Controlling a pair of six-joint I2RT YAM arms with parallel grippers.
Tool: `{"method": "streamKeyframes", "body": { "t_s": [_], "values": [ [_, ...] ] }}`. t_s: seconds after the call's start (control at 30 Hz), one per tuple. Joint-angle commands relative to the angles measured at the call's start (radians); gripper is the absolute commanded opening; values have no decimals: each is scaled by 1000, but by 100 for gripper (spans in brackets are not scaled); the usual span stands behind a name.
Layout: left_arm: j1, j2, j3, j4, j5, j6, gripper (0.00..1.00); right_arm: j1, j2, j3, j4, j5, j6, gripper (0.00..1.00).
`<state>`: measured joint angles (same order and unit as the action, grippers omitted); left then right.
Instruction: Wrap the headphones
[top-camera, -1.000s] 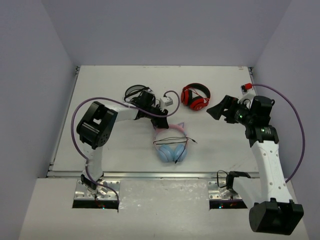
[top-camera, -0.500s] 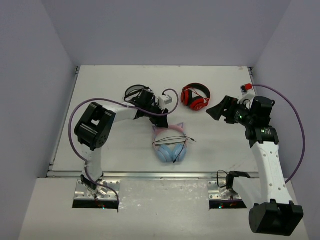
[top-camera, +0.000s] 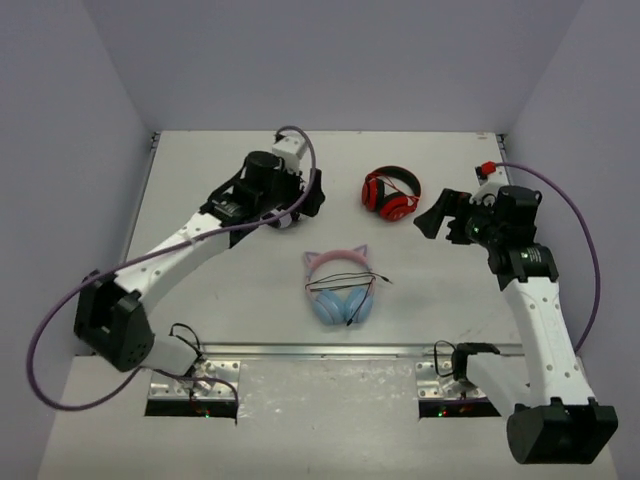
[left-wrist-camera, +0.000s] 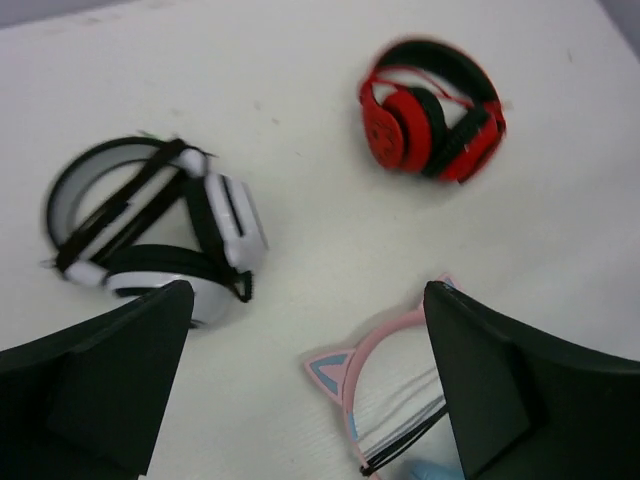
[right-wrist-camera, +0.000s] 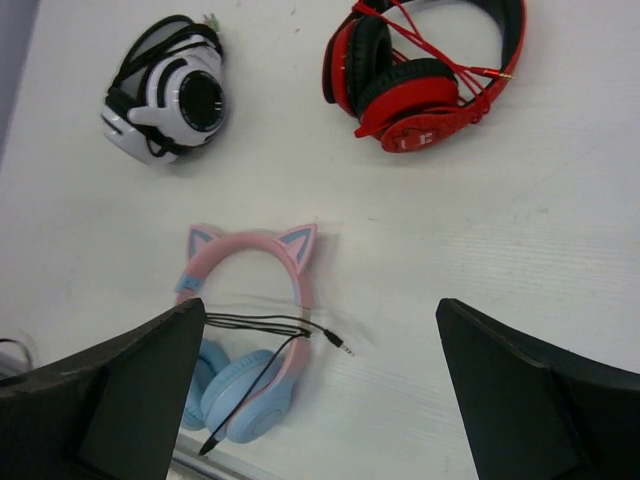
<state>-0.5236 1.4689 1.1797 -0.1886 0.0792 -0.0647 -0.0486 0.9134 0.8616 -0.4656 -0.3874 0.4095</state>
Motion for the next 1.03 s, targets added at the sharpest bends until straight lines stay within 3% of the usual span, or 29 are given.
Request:
{"method": "streamKeyframes", "body": {
  "t_s": [0.0,0.1,0.3,0.57,1.0],
  "values": [
    [22,-252,-46,-96,-523,-234,100,128,30,95,-98,358,-113,99],
    [86,-421,-81,-259,-738,-297,100,271,33,105,-157,630,-162,99],
    [131,-744,-204,-357,-1006,-262,100,335,-197,102,-244,745,-146,99],
    [131,-1038,-390,-321,-1006,-238,100,335,-416,105,-366,800,-118,99],
    [131,-1009,-404,-334,-967,-262,100,335,-447,44,-360,842,-100,99]
  ]
}}
